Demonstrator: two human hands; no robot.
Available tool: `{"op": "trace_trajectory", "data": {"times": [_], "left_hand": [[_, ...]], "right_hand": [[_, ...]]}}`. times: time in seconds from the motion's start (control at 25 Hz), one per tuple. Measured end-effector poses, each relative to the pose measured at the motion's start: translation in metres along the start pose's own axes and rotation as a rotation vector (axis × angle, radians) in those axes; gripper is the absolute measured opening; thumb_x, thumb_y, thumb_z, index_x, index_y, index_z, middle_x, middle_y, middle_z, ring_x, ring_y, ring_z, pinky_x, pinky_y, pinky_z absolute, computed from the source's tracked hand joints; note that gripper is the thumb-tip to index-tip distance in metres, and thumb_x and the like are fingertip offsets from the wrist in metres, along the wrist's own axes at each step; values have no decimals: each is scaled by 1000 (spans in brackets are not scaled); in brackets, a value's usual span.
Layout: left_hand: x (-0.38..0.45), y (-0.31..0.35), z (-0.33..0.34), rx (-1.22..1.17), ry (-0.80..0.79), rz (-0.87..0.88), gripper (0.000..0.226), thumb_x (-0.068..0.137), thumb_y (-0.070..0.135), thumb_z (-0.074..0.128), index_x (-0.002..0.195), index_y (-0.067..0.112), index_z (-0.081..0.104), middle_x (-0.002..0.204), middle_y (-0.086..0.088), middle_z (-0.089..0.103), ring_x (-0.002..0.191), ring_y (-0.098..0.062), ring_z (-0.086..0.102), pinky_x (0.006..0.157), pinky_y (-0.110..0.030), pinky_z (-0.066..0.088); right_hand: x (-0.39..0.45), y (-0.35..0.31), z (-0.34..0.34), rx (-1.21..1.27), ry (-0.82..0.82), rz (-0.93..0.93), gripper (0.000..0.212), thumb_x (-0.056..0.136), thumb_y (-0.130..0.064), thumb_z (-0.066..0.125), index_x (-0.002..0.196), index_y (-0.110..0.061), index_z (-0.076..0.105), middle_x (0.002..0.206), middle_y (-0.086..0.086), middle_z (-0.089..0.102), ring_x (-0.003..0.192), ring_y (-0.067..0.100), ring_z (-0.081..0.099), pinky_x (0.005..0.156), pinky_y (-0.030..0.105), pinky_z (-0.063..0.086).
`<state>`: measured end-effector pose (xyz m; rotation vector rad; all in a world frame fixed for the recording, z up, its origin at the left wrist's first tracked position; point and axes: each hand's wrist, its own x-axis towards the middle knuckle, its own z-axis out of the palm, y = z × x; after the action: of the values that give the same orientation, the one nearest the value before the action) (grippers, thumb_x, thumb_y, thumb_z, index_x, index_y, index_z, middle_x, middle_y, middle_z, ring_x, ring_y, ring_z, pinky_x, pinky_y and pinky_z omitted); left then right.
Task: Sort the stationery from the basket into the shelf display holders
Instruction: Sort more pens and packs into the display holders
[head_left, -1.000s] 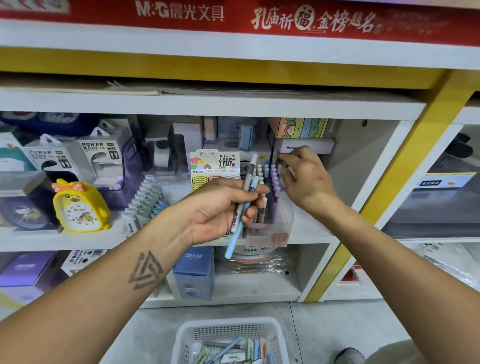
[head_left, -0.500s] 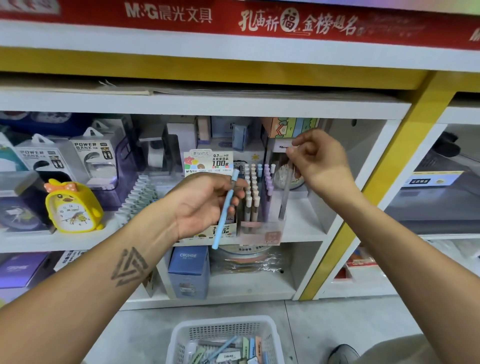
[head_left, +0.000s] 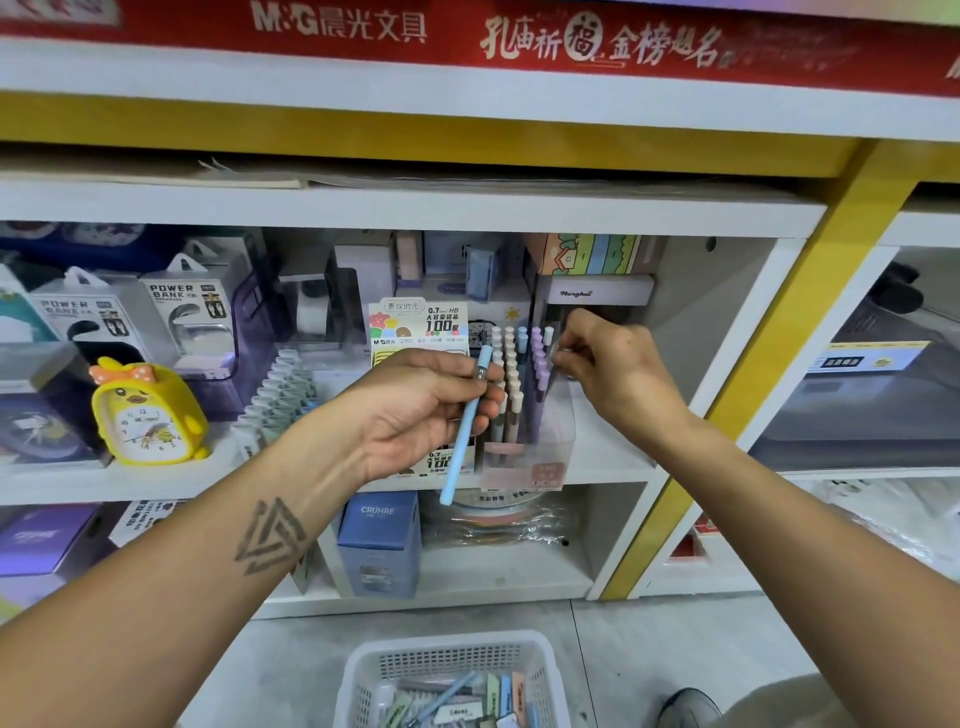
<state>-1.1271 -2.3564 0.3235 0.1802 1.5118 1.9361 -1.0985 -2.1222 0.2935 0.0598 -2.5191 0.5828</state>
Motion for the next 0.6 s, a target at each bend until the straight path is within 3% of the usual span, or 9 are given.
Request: {"op": "trace_trajectory", "data": {"times": [0.24,0.32,0.48,0.6], "left_hand": [[-1,0,2,15,-15,3,26,89,-12,54,112,-9,65,88,-20,68,74,-22,67,64,-26,58],[-2,-1,2,27,-33,13,26,90,-11,54,113,-8,65,87,-19,69,73,-21,67,64,-25,57],[-5,-2,4,34,-80,45,32,88,-10,58,119,-7,60,94,-25,71,74,-23,68,67,-27,59],[-5,-2,5,34,-86,75,38,87,-10,61,124,-5,55,101,-29,70,76,-26,70,71,-30,60]], "right_hand": [[4,-3,-1,99,-42,67,17,91,-11,70,81,-19,59,75,-1,67,74,20,68,66,42,58],[5,-4,1,44,-7,29,5,94,-12,68,90,-14,70,87,4,70,84,25,68,72,39,56],[9,-6,6,-244,-153,121,30,100,-17,56,127,-10,67,121,7,53,116,25,50,93,35,47],[9,-20,0,-63,-72,142,28,101,-19,56,125,-13,69,113,4,58,103,20,55,87,33,47]]}}
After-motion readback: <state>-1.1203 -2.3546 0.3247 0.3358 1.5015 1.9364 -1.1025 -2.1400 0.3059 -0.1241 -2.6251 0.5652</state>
